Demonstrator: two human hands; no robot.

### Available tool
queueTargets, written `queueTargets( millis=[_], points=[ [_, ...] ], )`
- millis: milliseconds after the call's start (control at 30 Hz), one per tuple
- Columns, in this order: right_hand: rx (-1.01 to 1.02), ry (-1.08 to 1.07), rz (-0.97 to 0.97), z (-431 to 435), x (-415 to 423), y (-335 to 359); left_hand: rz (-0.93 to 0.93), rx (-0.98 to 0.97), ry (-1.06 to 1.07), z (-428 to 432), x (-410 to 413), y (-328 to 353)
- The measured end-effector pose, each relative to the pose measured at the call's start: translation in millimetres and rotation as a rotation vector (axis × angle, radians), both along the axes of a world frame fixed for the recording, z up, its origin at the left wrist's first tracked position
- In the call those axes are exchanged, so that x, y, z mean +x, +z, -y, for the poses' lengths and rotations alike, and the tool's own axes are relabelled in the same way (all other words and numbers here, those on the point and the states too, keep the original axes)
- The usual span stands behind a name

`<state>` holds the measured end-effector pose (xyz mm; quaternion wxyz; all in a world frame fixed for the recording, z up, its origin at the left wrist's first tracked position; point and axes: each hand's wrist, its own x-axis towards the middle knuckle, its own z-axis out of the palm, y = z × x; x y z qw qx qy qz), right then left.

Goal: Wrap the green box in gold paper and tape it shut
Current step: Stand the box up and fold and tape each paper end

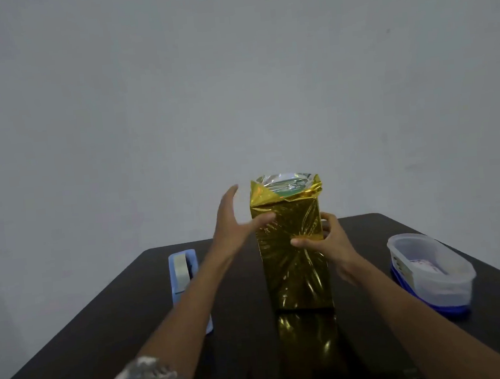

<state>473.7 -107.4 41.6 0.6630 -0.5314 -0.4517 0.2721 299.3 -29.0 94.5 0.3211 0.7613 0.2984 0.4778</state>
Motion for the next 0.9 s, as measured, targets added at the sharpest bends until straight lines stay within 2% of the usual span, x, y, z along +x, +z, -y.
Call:
queueTargets(
  millis=[67,133,167,267,300,333,400,433,467,533,667,700,733,833,867,900],
  points=[
    [-0.017,0.043,0.011,-1,-2,-4,-0.315,0.241,-0.041,0,7,39],
    [-0.033,0.061,0.022,-3,-4,-5,-0.594,0.323,-0.136,5,11,68],
    [-0.038,0.062,0.029,-3,-4,-5,-0.6,0.298,-0.207,8,11,83],
    [-0.04,0.063,0.045,-2,-1,-6,-0.296,0.152,-0.244,21,11,125],
    [-0.042,0.073,0.054,-1,-1,-6,-0.305,0.163,-0.227,22,14,133],
    [-0.041,0.089,0.069,-1,-1,-5,-0.435,0.198,-0.206,25,18,134],
    [-0.046,0.107,0.084,-1,-3,-5,-0.856,0.271,-0.152,30,34,119],
    [-0.046,0.108,0.085,-1,-3,-4,-1.004,0.321,-0.143,31,42,109],
    [-0.042,0.107,0.084,0,-3,-4,-1.053,0.362,-0.162,31,49,102],
    [-0.036,0.101,0.094,1,-2,-6,-0.993,0.351,-0.273,31,48,103],
    [-0.043,0.112,0.113,1,-1,-8,-0.584,0.143,-0.405,30,25,137],
    [-0.047,0.111,0.111,0,-1,-8,-0.564,0.121,-0.424,31,23,139],
    [-0.048,0.111,0.111,-1,-1,-8,-0.641,0.133,-0.418,31,23,138],
    [-0.053,0.109,0.102,-2,-3,-7,-1.048,0.279,-0.309,25,33,114],
    [-0.052,0.104,0.104,-1,-3,-7,-1.089,0.323,-0.287,24,35,111],
    [-0.049,0.101,0.109,-1,-3,-7,-1.053,0.332,-0.288,23,33,115]
  ],
)
